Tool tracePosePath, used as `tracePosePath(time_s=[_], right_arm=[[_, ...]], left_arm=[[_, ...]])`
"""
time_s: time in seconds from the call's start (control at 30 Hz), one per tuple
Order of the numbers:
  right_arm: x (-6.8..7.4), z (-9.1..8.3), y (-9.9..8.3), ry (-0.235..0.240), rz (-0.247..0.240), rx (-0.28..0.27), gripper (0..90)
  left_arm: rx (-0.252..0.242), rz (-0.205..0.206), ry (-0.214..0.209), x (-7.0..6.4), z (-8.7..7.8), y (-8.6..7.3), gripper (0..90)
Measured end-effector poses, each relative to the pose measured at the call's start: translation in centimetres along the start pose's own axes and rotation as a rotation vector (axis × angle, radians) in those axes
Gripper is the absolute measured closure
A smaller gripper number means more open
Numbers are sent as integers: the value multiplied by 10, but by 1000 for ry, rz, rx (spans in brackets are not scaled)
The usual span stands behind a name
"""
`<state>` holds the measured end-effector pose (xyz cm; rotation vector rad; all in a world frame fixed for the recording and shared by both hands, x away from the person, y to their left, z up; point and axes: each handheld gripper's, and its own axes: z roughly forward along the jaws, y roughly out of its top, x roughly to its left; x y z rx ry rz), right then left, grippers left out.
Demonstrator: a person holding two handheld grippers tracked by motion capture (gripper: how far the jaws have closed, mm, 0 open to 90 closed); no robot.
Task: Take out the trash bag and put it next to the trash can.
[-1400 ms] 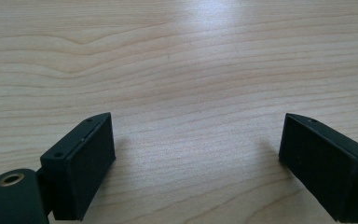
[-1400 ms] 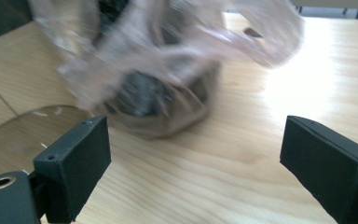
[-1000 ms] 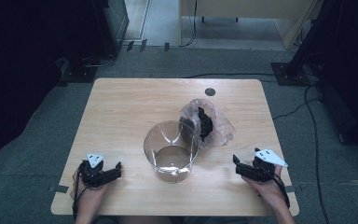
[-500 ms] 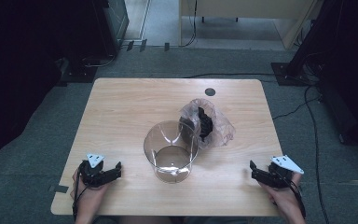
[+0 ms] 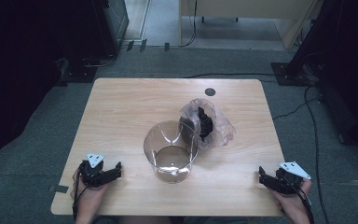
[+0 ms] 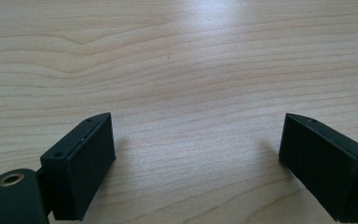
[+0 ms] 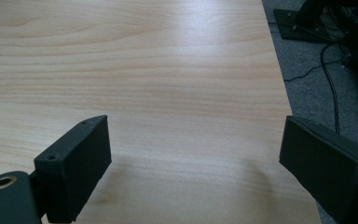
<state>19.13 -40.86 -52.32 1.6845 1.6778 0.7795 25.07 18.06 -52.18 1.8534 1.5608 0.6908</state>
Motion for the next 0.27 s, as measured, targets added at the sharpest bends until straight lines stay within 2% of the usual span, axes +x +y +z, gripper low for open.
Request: tracePosePath(time_s=[0.27], right_arm=[[-5,-5,-4,-10,31,-1,88]], left_arm=[[0,0,0,0,0,0,99]])
